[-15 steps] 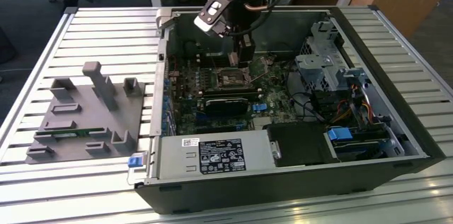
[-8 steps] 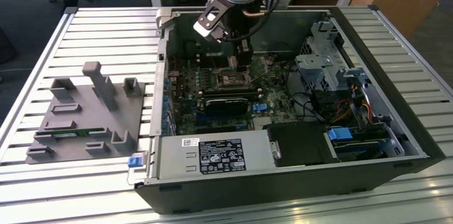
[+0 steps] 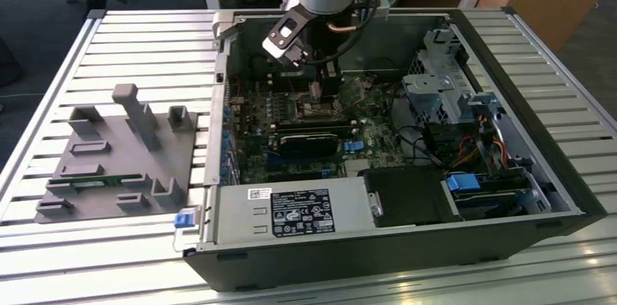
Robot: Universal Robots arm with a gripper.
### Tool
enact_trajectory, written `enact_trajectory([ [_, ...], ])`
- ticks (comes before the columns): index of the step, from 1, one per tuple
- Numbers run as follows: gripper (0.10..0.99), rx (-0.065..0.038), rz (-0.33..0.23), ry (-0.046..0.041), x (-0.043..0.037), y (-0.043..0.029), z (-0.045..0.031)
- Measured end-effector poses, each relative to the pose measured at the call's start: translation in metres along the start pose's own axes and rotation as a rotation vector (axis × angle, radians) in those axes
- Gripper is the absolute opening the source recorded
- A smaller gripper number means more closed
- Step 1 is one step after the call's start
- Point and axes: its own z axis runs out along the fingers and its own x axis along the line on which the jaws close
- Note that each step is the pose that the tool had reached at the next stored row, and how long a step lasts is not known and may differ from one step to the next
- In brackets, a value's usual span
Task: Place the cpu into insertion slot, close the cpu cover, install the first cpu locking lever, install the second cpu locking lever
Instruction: 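Place the cpu into insertion slot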
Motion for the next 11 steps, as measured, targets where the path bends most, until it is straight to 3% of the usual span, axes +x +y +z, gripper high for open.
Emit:
enact_trajectory([
  [11, 0.541, 0.0, 0.0, 0.0, 0.0, -0.0013, 0.0148],
])
